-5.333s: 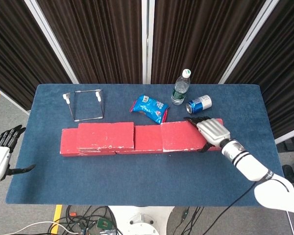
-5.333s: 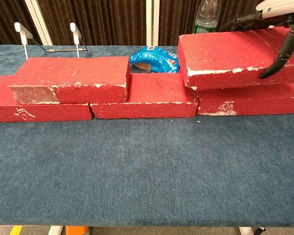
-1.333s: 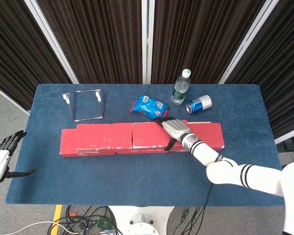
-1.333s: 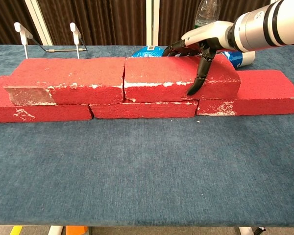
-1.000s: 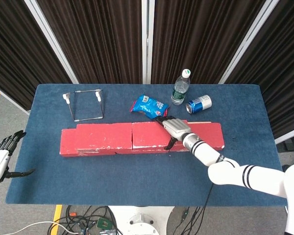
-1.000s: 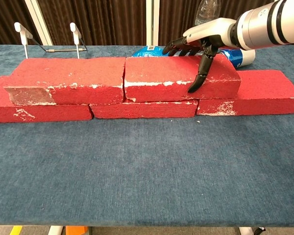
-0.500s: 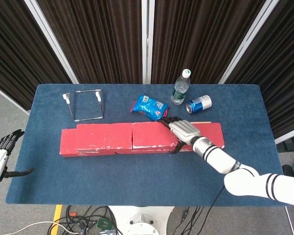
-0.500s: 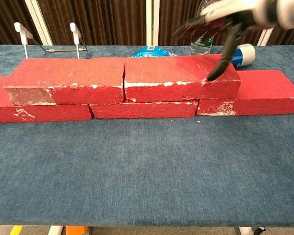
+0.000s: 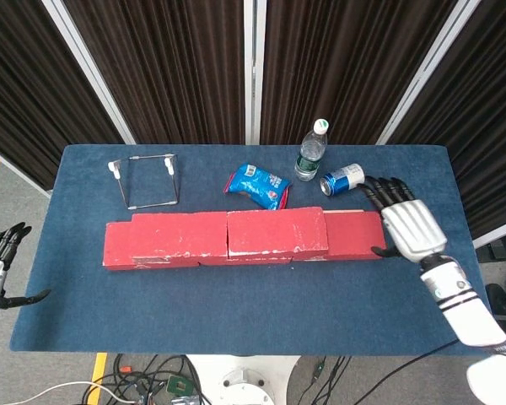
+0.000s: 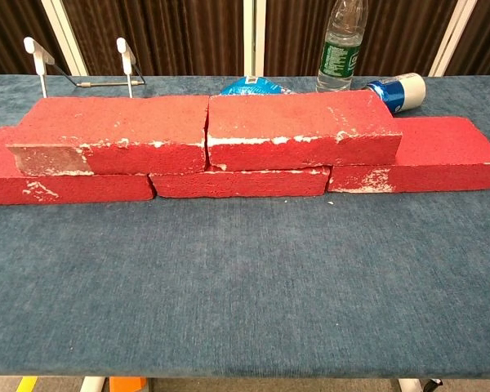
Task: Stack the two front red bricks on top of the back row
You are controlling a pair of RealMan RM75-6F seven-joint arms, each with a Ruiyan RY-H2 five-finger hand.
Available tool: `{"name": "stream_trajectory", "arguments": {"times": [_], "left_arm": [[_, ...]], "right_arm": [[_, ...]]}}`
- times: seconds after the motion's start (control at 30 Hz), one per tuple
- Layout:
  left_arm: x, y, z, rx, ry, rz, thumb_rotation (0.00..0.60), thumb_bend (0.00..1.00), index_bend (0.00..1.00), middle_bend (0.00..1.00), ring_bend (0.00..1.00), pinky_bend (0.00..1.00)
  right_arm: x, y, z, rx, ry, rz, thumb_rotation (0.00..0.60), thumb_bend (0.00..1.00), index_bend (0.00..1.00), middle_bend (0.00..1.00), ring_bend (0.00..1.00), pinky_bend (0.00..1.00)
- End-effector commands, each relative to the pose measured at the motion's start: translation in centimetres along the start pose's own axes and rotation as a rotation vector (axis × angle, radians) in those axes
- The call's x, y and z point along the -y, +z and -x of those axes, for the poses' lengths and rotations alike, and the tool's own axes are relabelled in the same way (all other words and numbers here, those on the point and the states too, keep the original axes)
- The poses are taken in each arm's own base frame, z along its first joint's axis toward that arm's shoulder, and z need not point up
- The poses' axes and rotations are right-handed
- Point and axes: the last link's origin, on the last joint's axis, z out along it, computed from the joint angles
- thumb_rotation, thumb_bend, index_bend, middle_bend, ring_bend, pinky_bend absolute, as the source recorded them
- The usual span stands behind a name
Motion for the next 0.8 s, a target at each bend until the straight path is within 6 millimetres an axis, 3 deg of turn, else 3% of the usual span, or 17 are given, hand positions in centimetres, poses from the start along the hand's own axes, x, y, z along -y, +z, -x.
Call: {"name": "stream_trajectory", "arguments": {"times": [0.03,0.23,0.33,0.8], "left_arm": [[-0.7,-0.5,0.0,-0.055,0.08,0.02,0.6,0.03,0.0,0.0,0.0,0.0],[-1.7,-1.1,-0.5,-0.105,0.219,0.043,0.6,0.03,0.0,0.0,0.0,0.0],[-2.0,-1.7,-0.7,-0.133,0.267,0.039,0.6,0.03,0.0,0.0,0.0,0.0],[-0.3,-2.9,0.3,-0.036,0.33,-0.046,0.6,0.03,0.0,0.0,0.0,0.0]], "right_arm": [[-4.2,-9.4,2.4,-0.053,-0.129,0.16,0.6,0.0,0.0,0.0,0.0,0.0],[-6.2,-15.9,5.2,-0.023,-0.046,0.298,0.6,0.0,0.0,0.0,0.0,0.0],[-7.0,-17.7,5.9,-0.029,-0.044,0.333,0.6,0.0,0.0,0.0,0.0,0.0],[-6.5,-17.4,6.9,-0.006,-0.068,0.311,0.6,0.0,0.0,0.0,0.0,0.0]]}}
